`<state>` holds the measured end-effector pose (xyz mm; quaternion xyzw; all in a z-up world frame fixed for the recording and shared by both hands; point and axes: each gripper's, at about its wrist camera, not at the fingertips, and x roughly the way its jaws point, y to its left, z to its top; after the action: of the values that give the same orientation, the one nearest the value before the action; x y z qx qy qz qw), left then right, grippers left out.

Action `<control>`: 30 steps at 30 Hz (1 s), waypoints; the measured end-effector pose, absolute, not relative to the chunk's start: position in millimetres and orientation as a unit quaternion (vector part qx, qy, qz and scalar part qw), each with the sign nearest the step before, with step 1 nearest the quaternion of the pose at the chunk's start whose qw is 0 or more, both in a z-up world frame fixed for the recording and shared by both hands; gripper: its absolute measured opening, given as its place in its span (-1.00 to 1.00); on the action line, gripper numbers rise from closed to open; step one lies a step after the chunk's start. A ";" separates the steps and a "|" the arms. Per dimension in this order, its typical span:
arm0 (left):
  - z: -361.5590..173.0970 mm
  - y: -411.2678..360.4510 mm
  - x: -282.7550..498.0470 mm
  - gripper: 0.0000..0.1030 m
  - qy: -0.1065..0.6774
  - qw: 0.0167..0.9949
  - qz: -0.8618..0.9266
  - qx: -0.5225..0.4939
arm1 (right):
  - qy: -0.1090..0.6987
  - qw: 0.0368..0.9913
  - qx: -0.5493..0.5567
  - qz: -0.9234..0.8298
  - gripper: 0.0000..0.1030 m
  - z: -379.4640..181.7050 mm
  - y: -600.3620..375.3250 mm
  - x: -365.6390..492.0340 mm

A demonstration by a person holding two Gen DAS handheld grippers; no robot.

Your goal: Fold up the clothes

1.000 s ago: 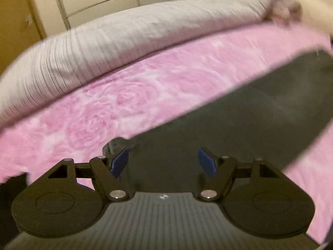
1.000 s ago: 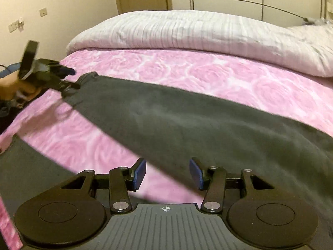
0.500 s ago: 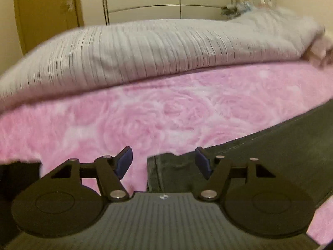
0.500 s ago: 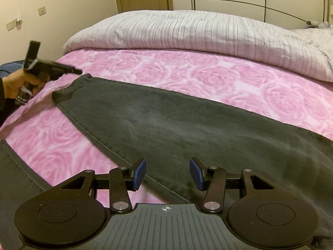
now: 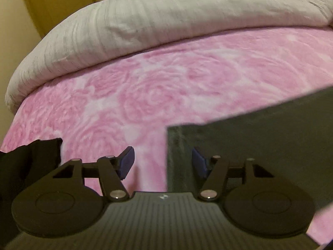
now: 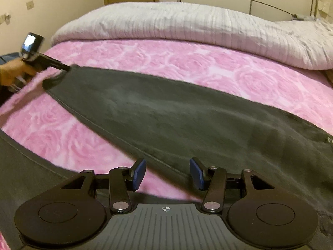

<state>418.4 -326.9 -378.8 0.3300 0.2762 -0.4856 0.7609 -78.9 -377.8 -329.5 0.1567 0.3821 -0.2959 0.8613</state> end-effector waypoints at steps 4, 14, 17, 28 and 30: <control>-351.3 -294.1 365.8 0.20 0.267 0.721 -0.536 0.349 | 0.408 0.839 0.178 -0.313 -0.01 -326.7 -379.7 -101.3; -308.0 -203.0 219.4 0.40 0.252 0.649 -0.626 0.351 | 0.440 0.798 0.219 -0.349 -0.01 -302.3 -354.4 -185.4; -305.3 -174.4 183.9 0.42 0.247 0.640 -0.630 0.364 | 0.449 0.792 0.218 -0.351 -0.01 -292.0 -336.0 -209.5; -295.9 -86.1 112.8 0.62 0.235 0.660 -0.610 0.370 | 0.477 0.788 0.135 -0.364 0.01 -256.5 -260.8 -256.8; -292.1 -72.3 107.6 0.66 0.235 0.667 -0.605 0.367 | 0.478 0.792 0.125 -0.359 0.01 -253.8 -245.9 -259.7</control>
<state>107.6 -72.3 -292.1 0.3674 0.2352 -0.6045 0.6666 -259.7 -245.9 -253.8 0.1249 0.4780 -0.3585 0.7921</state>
